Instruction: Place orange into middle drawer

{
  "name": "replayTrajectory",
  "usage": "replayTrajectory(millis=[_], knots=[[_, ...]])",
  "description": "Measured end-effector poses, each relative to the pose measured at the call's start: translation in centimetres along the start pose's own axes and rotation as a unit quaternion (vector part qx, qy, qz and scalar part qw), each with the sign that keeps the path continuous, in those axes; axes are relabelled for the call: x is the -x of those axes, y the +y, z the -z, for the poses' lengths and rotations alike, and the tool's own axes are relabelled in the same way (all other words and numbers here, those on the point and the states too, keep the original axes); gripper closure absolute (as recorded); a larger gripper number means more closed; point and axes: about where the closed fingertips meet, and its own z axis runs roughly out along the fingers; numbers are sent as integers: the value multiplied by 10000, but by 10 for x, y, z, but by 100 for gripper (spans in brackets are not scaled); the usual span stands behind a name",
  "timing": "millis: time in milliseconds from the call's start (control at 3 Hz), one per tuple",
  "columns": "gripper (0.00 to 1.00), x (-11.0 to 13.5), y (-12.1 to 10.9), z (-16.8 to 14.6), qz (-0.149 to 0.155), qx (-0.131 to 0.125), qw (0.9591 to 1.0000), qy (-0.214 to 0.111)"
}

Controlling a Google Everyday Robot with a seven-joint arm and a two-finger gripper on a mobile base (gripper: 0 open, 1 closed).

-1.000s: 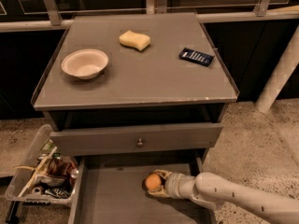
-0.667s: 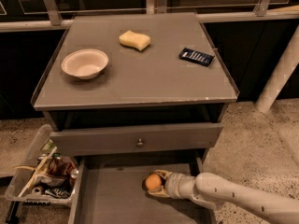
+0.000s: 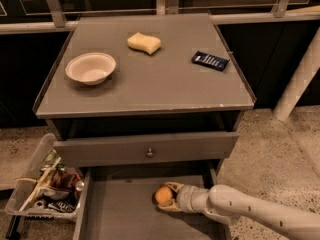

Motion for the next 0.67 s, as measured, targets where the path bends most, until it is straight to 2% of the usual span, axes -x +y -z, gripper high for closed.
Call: replayTrajectory(millis=[333, 667], knots=[[13, 0, 0, 0, 0, 0, 10000, 0], [0, 0, 0, 0, 0, 1, 10000, -1]])
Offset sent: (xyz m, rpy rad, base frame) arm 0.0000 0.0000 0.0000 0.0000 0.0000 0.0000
